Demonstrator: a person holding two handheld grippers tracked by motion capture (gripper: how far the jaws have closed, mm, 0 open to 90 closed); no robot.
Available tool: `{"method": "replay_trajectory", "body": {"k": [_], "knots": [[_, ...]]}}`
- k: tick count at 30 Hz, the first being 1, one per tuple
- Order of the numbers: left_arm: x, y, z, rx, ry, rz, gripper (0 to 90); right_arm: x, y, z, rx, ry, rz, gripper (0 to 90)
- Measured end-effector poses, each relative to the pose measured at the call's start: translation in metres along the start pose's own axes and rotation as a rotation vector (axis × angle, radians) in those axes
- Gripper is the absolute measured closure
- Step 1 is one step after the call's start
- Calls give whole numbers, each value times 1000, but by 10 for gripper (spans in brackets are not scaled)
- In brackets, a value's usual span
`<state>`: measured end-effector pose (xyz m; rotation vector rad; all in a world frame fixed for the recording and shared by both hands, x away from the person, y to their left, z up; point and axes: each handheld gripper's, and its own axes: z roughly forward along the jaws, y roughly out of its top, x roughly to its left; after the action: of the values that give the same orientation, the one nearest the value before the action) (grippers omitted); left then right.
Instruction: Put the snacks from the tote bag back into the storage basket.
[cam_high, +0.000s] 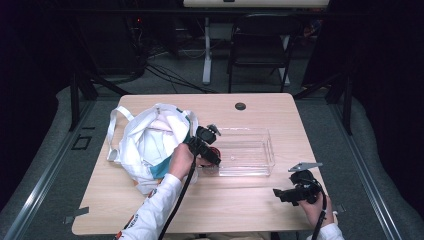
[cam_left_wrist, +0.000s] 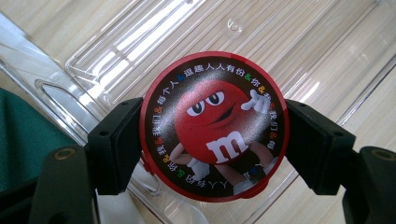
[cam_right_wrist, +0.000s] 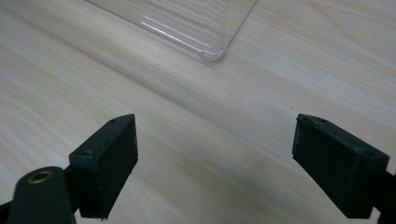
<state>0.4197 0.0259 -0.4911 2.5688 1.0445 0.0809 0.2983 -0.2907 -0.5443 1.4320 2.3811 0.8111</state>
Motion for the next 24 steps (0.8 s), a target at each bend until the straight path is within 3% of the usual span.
{"method": "replay_trajectory", "body": {"k": [19,24], "knots": [[-2,-2,4,17,15,8,255,0,0,0,1,0,-1,140],[-2,-3,0,-10,12,0,245,0,0,0,1,-1,0,140]]}}
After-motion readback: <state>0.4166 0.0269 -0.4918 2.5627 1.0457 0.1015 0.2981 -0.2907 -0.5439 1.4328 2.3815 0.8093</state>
